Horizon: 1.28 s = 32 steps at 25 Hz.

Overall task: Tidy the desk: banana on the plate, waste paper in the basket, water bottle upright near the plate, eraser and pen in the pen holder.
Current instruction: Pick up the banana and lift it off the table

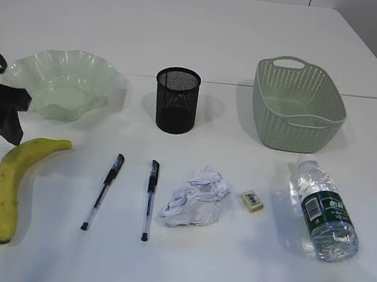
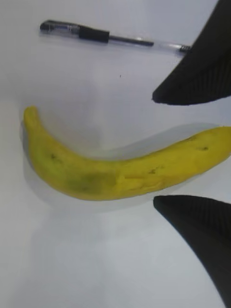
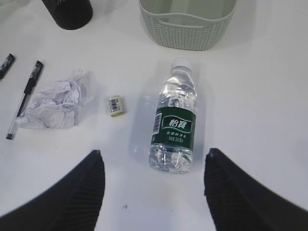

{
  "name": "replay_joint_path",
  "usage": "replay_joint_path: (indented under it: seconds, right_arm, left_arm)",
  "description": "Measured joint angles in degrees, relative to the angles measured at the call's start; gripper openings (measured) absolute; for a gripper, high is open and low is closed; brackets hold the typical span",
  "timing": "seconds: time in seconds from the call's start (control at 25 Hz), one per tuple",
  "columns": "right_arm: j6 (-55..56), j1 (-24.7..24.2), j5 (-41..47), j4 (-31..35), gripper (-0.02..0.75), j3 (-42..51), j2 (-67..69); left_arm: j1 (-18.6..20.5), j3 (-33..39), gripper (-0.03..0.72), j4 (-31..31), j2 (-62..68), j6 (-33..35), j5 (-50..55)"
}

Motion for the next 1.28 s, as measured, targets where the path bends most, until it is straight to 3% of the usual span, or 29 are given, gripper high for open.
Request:
replay_joint_path:
  seconds: [0.64, 1.28]
  right_arm:
    - [0.0, 0.0, 0.9, 0.6, 0.485, 0.0, 0.0]
    - [0.0, 0.0, 1.3, 0.7, 0.485, 0.0, 0.0]
  left_arm:
    - [-1.3, -0.3, 0.416, 5.5, 9.7, -7.5, -7.6]
    - [-1.4, -0.4, 0.416, 5.9, 15.5, -8.0, -11.0]
